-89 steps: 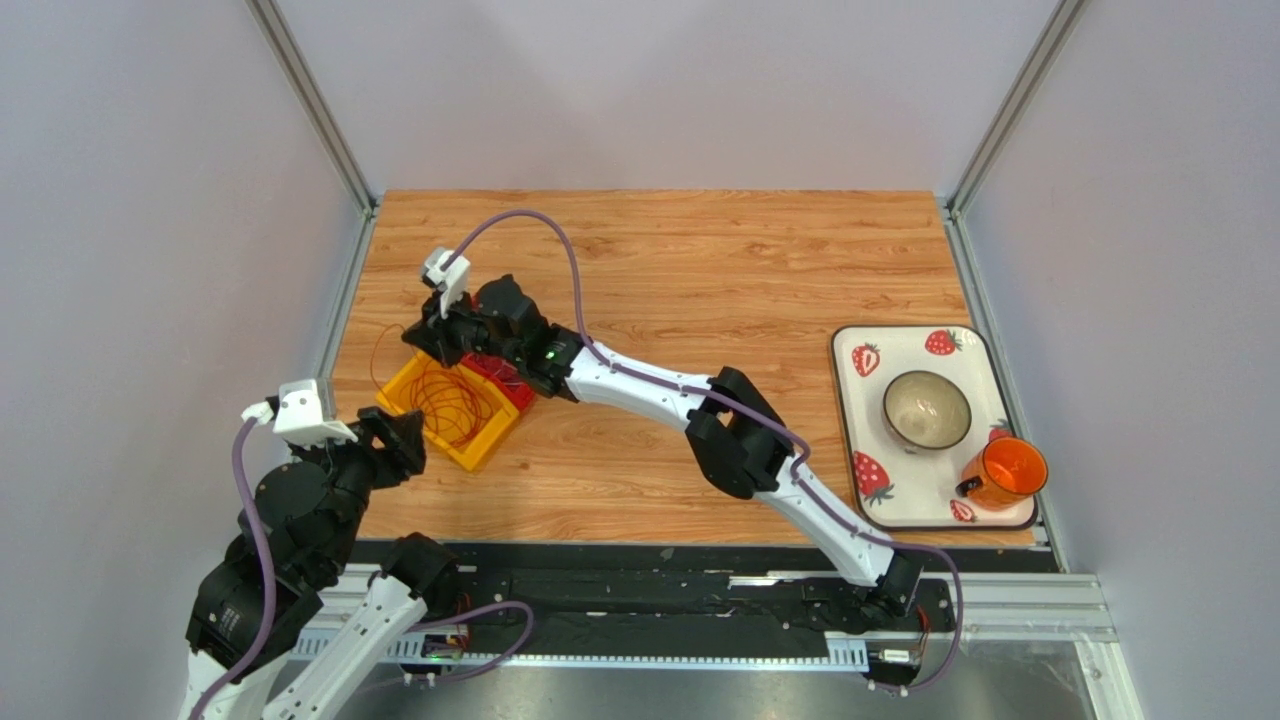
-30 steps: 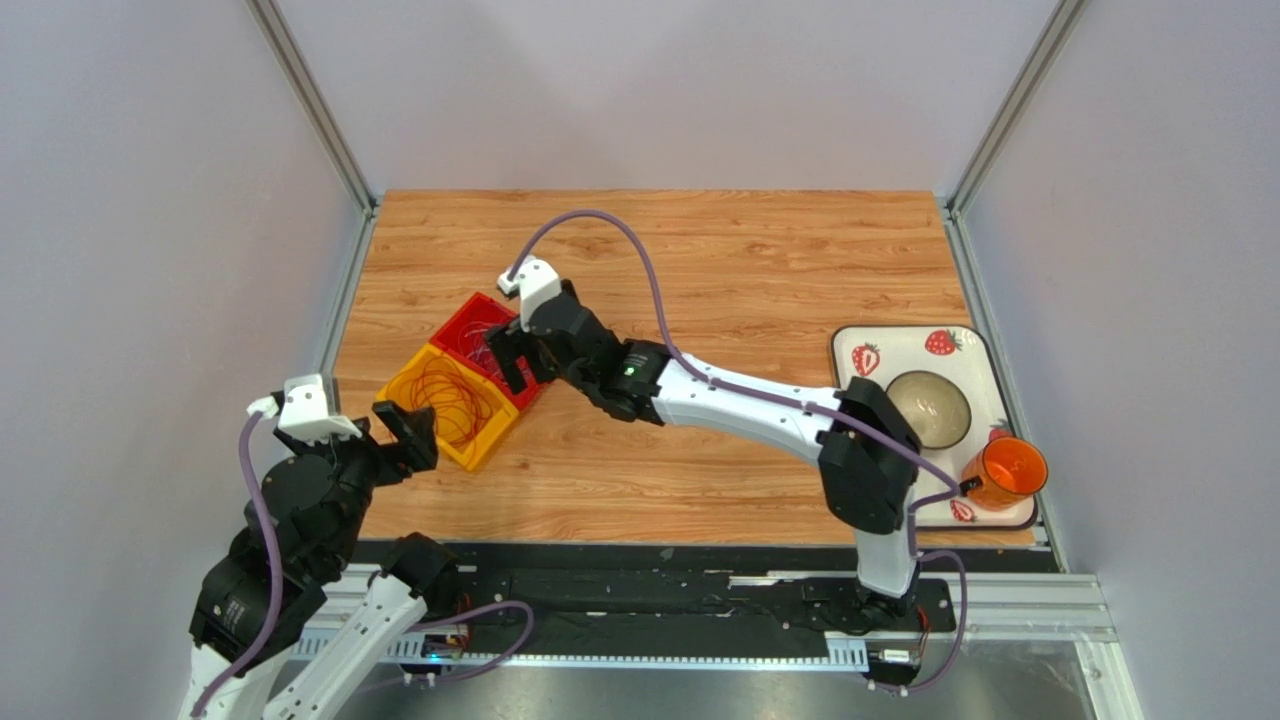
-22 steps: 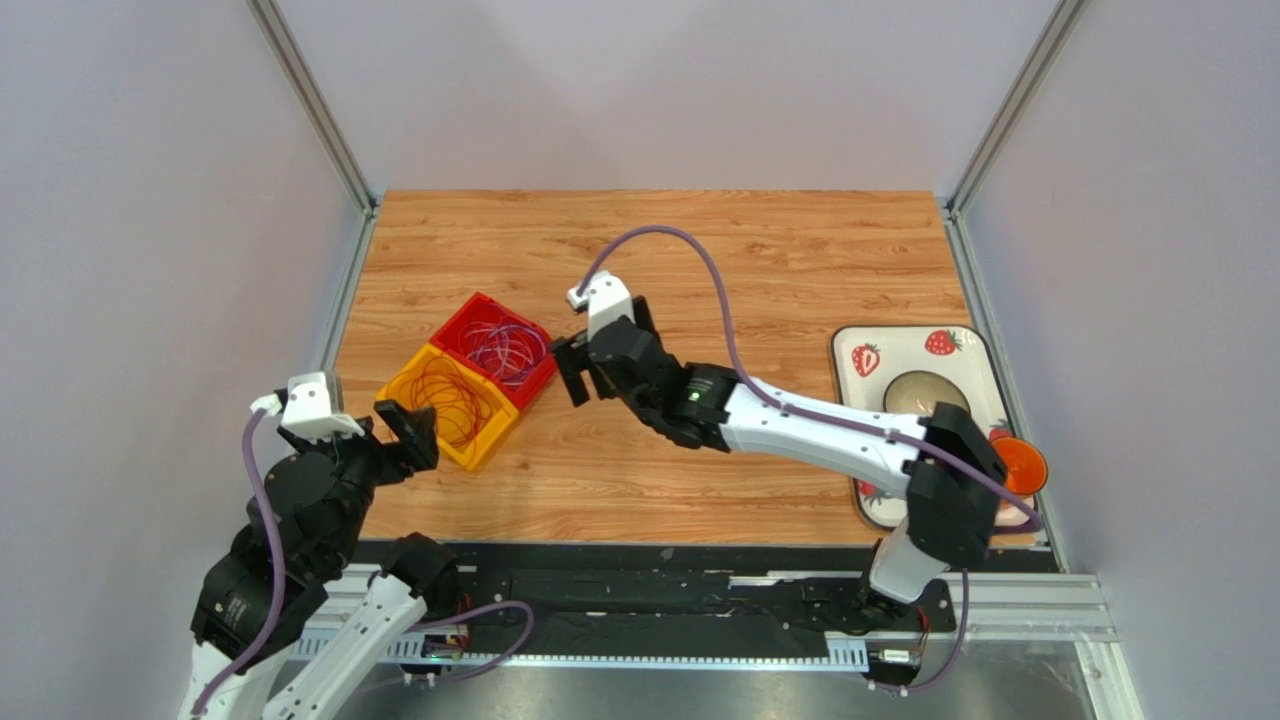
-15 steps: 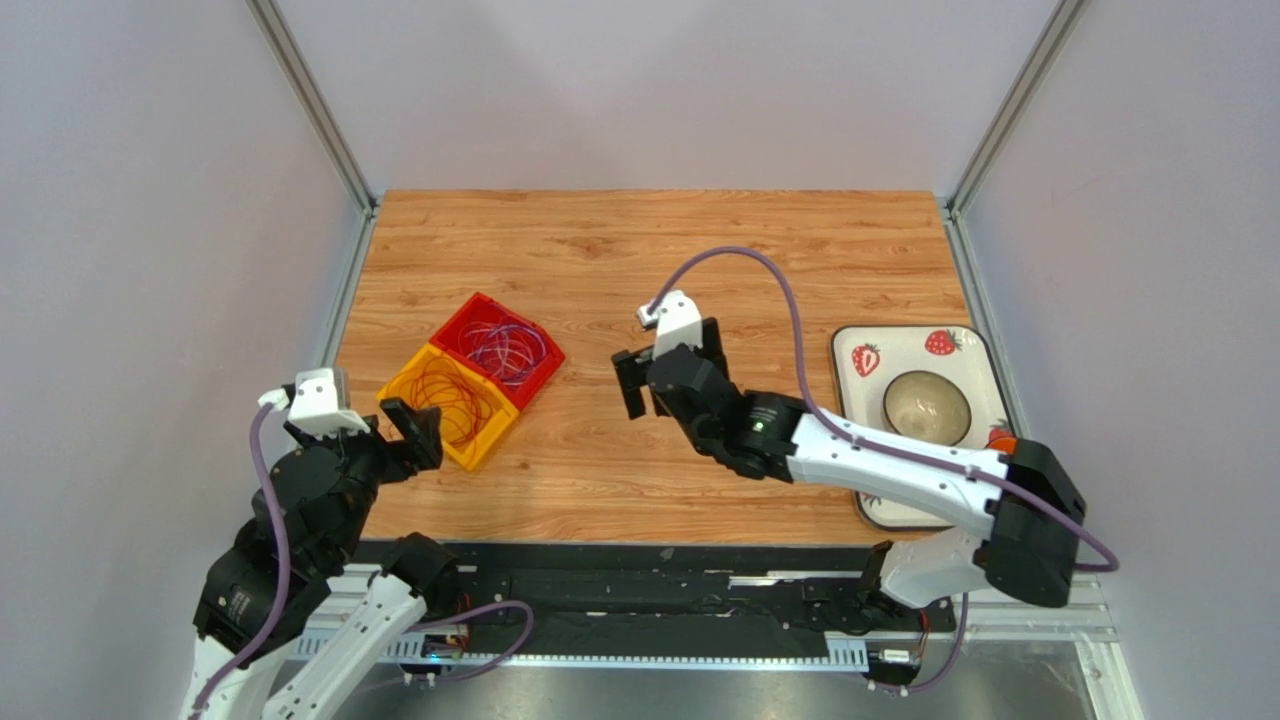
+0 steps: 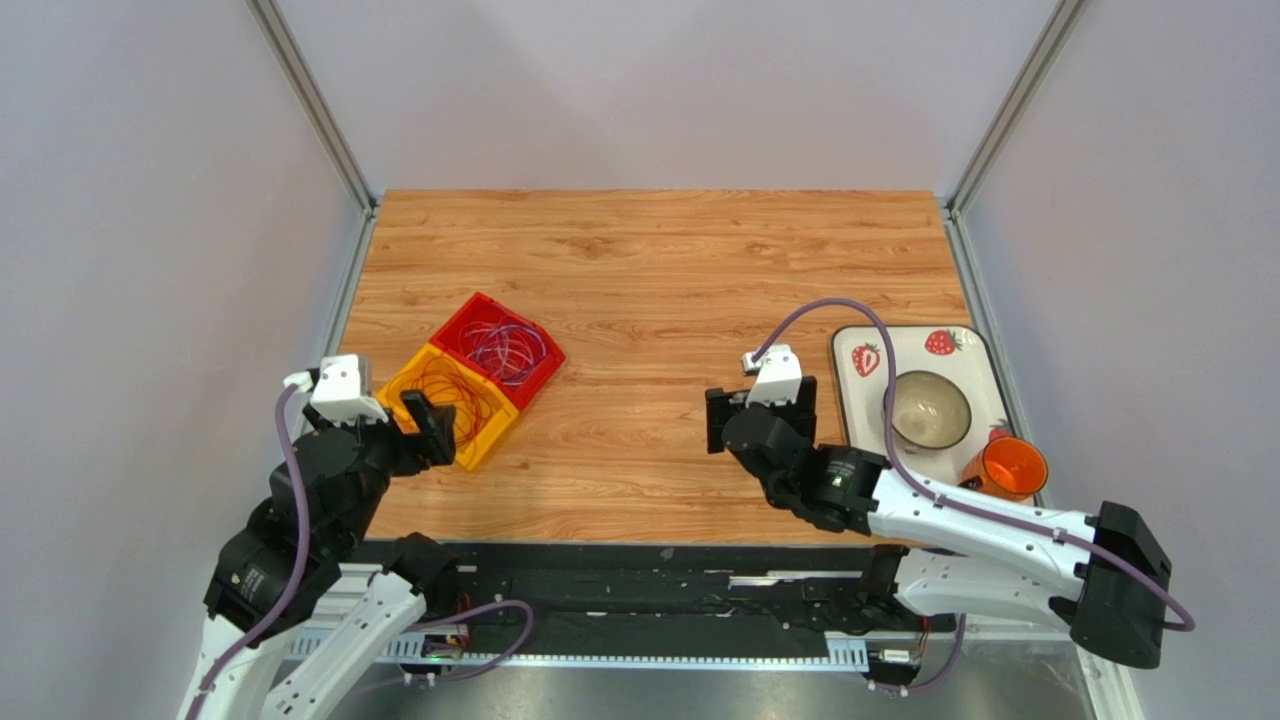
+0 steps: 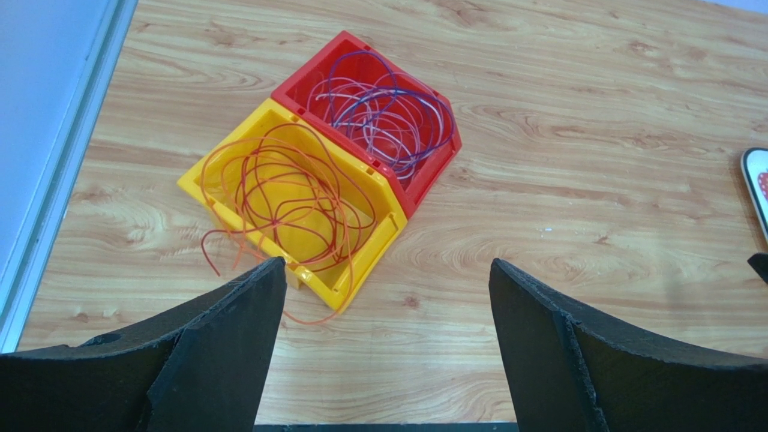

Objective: Untangle the cables

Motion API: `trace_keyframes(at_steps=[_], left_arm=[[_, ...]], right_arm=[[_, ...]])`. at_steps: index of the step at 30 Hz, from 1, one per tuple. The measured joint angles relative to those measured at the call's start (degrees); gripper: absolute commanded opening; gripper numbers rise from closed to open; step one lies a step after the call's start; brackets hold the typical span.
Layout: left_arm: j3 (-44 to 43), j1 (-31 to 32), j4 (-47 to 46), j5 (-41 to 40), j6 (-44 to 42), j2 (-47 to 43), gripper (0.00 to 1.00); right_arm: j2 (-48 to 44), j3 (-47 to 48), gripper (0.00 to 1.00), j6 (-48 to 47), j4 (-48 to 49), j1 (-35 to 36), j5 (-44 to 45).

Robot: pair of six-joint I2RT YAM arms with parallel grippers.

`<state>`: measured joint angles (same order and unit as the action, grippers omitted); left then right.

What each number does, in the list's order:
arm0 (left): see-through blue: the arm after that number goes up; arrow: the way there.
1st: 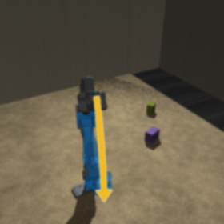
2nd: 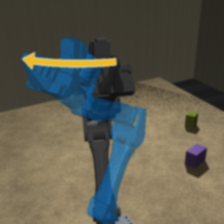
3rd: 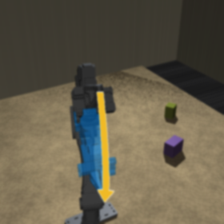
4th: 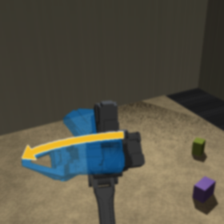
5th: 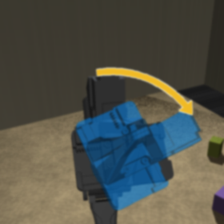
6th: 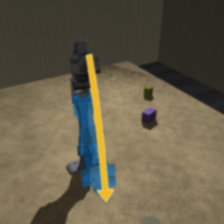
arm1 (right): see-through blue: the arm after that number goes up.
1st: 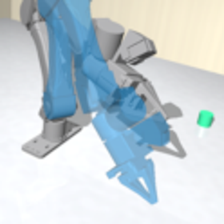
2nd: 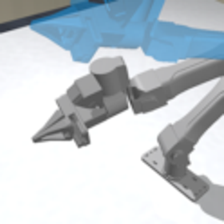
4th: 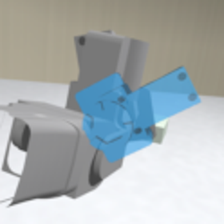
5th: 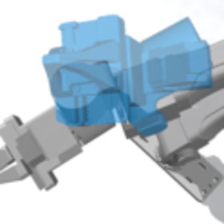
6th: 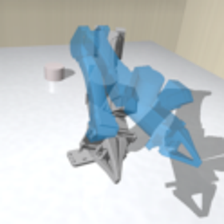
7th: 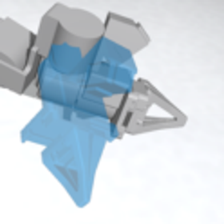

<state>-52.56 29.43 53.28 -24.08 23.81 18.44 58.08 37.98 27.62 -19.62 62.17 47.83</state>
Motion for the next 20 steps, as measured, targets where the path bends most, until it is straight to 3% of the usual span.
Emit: trace_keyframes(at_steps=[10, 20], left_arm=[[0.00, 0.00, 0.02, -0.28, -0.09, 0.55, 0.89], [0.00, 0.00, 0.07, -0.90, -0.07, 1.95, 0.89]], right_arm=[[-9.53, -11.98, 1.00, -1.33, 5.25, 0.00, -2.47], [-11.98, -13.66, 0.99, -5.88, 12.22, -0.11, -7.45]])
